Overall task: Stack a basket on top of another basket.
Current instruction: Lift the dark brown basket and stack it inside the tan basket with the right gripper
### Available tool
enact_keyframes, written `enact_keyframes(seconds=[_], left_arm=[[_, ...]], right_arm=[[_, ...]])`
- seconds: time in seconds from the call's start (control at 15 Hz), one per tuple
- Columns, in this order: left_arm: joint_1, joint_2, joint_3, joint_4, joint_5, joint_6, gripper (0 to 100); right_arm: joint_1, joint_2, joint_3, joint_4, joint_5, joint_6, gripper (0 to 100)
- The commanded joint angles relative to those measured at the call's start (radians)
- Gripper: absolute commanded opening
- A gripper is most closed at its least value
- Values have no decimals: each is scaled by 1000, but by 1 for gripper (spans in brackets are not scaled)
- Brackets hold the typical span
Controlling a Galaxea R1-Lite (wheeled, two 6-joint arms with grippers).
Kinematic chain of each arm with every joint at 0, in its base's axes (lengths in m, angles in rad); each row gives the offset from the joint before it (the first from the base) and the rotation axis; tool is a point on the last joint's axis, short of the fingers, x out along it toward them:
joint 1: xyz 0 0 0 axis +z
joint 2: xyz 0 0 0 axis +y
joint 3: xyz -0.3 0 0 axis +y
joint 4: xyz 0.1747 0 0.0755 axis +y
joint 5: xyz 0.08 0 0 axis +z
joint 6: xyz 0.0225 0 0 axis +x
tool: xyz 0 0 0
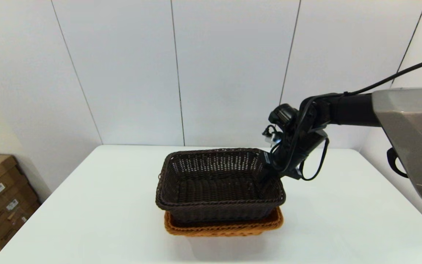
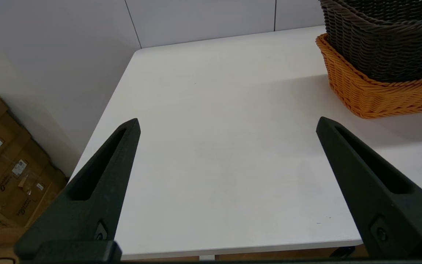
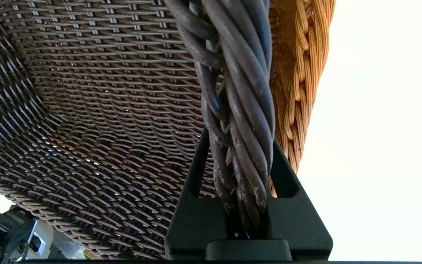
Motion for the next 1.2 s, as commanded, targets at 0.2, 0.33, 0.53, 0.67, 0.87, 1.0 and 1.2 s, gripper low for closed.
enact_keyframes(seconds=[0.2, 0.33, 0.53, 0.67, 0.87, 1.0, 1.2], left_arm=[[0, 1, 0, 1, 0, 1, 100], [0, 1, 0, 1, 0, 1, 100], [0, 1, 0, 1, 0, 1, 100], [0, 1, 0, 1, 0, 1, 100], [0, 1, 0, 1, 0, 1, 100], [0, 1, 0, 1, 0, 1, 100], [0, 1, 0, 1, 0, 1, 100]], right_arm=[[-16, -1, 0, 5, 3, -16, 0], [-21, -1, 0, 5, 3, -18, 0], [-27, -1, 0, 5, 3, -23, 0], [-27, -3, 0, 7, 3, -23, 0], [-29, -4, 2, 7, 3, -23, 100], [-29, -3, 2, 7, 3, -23, 100], [-32, -1, 2, 5, 3, -21, 100]])
